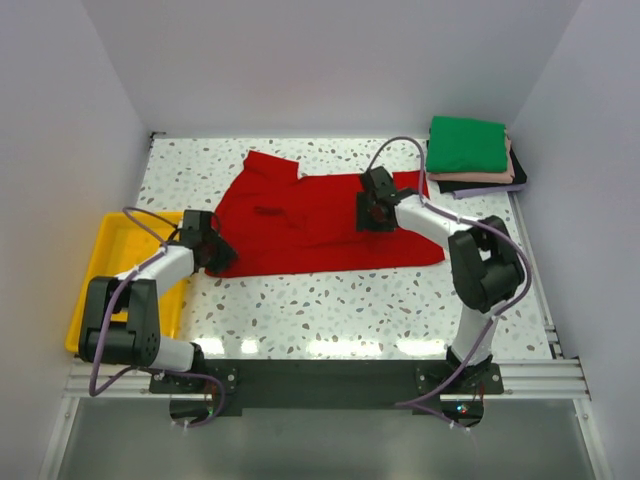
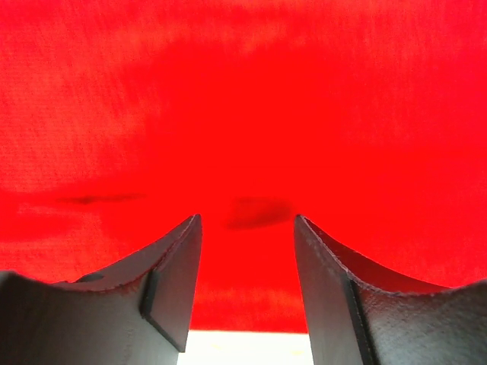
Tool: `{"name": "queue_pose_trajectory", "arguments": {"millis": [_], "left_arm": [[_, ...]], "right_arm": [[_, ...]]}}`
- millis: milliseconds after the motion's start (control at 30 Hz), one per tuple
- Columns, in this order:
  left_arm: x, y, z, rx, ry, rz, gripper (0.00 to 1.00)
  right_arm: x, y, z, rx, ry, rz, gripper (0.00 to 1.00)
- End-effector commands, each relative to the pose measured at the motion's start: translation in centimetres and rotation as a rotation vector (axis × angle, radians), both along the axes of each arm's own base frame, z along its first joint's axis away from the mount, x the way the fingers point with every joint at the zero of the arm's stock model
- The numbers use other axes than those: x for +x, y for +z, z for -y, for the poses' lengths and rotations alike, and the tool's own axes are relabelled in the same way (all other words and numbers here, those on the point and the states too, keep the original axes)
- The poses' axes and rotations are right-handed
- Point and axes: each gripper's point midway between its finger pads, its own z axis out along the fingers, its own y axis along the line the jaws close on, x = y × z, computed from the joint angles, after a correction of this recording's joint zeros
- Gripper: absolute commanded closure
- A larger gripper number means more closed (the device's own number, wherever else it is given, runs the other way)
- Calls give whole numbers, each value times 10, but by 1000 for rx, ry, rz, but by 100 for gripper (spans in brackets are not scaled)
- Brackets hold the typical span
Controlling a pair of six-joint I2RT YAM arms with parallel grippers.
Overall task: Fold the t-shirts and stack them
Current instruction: Fold the tshirt
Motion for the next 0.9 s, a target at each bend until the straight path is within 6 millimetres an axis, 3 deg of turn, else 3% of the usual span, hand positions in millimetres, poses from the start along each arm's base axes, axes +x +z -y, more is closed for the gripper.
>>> {"name": "queue_pose_trajectory", "arguments": {"millis": [0, 67, 133, 267, 433, 567, 867], "left_arm": [[-10, -6, -7, 6, 14, -17, 58], [-12, -7, -8, 6, 17, -20, 58], [-12, -7, -8, 5, 20, -20, 58], [-17, -11, -8, 5, 20, -28, 58], [-24, -17, -5, -13, 13, -43, 58], [-28, -20, -4, -20, 14, -54, 58], [-41, -20, -1, -46, 25, -60, 58]], "right_arm": [[-17, 16, 3, 45, -17, 26, 44], [-30, 4, 18, 13, -66, 14, 42], [-33, 4, 30, 9, -110, 29, 41], [-42, -16, 76, 24, -234, -29, 42], [-55, -23, 118, 26, -352, -50, 42], [-75, -36, 149, 22, -449, -91, 42], [-125, -51, 179, 65, -584, -198, 50]]}}
